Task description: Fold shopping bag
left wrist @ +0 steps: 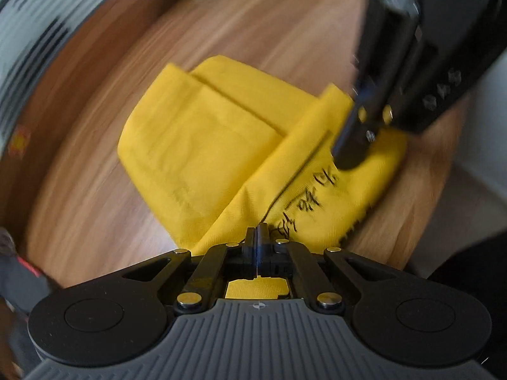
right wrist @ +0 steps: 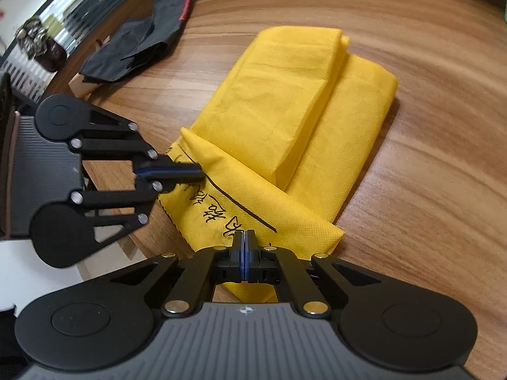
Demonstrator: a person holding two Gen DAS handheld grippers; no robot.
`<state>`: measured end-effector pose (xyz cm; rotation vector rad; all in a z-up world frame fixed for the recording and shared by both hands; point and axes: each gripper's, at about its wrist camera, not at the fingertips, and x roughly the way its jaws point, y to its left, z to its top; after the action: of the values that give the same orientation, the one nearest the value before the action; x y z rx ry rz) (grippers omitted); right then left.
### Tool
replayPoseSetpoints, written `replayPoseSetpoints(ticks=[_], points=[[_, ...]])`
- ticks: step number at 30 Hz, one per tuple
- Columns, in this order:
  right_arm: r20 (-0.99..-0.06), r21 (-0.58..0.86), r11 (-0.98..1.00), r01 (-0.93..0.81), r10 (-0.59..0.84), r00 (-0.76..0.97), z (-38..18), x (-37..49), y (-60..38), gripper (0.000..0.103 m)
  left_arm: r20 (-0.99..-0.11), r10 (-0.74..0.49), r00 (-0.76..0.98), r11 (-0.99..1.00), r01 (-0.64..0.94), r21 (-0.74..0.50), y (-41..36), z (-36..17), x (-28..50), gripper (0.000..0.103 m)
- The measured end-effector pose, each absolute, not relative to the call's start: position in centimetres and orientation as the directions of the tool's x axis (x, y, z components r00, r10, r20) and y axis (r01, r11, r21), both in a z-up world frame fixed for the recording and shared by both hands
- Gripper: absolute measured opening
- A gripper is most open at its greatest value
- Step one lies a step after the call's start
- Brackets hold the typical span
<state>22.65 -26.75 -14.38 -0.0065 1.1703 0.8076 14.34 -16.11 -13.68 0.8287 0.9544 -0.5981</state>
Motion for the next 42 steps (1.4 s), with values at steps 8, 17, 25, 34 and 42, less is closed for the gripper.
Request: replayPoseSetpoints(ticks=[8, 17, 25, 34, 42], points=[[-0.800, 0.236, 0.623, -0.746, 0.560, 0.216, -11.5, 15.3, -27.9, 0.041, -0.912, -0.168, 0.373, 0.551, 0.803, 0.227, -14.8, -13.2, 12.0, 0.000], [-0.796, -0.327, 0.229, -0.917, 0.456, 0.398, -11.1, 6.1, -26.1, 0.067, -0.955, -0.194, 0.223, 0.415, 0.901, 0.126, -13.7, -12.8, 12.8, 0.000], [-0.740, -0.614, -0.150, -0.775, 0.450, 0.500, -16.3, 3.6, -25.7, 0.070, -0.968, -0.189, 0.162, 0.367, 0.927, 0.083, -13.5, -12.6, 13.6, 0.000], [-0.719, -0.666, -0.304, -0.681, 0.505, 0.478, -18.4, 5.5, -25.9, 0.057, -0.970, -0.225, 0.086, 0.405, 0.914, -0.013, -13.0, -12.4, 15.6, 0.000], [-0.860, -0.149, 0.045, -0.988, 0.486, 0.152, -12.0, 13.7, -24.8, 0.021, -0.958, -0.212, 0.192, 0.368, 0.924, 0.104, -12.2, -10.1, 14.9, 0.003]])
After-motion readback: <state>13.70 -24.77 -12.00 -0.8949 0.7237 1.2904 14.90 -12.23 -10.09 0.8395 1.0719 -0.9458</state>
